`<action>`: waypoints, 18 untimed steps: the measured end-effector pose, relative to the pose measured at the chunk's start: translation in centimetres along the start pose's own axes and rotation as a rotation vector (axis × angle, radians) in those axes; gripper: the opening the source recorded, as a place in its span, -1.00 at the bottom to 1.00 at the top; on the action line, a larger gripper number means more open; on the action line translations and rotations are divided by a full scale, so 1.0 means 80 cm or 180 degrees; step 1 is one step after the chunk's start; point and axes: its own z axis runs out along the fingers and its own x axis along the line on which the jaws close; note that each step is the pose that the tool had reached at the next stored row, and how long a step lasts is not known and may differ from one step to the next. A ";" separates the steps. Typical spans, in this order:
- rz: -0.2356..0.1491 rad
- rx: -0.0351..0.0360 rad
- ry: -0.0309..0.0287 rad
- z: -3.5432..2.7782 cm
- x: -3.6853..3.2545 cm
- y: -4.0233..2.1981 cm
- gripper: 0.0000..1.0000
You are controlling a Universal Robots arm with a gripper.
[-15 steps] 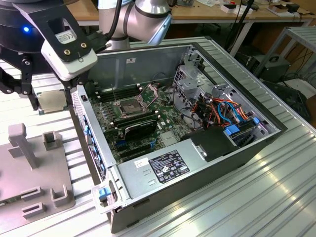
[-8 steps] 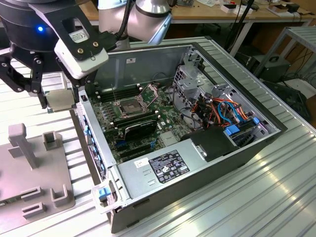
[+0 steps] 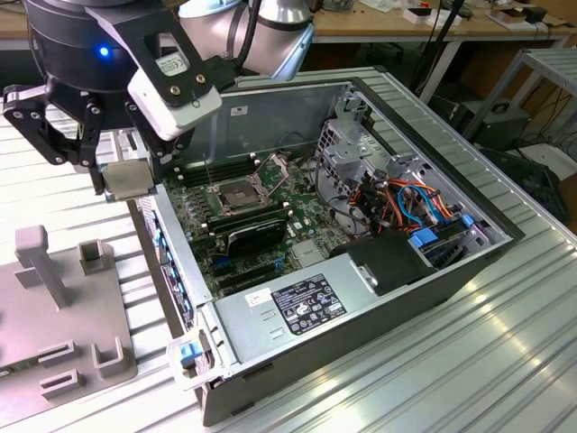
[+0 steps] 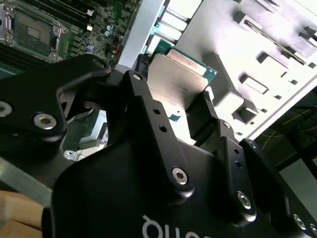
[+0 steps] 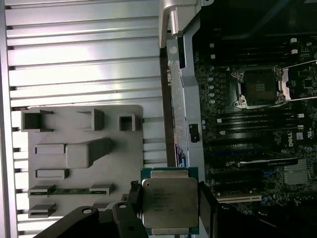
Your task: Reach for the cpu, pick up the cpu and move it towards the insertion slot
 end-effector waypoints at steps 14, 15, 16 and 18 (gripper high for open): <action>0.0000 0.0000 0.0000 0.0002 -0.0318 0.0022 0.10; 0.0000 0.0000 0.0000 0.0003 -0.0346 0.0024 0.10; 0.0000 0.0000 0.0000 0.0003 -0.0371 0.0025 0.10; 0.0000 0.0000 0.0000 0.0003 -0.0429 0.0030 0.10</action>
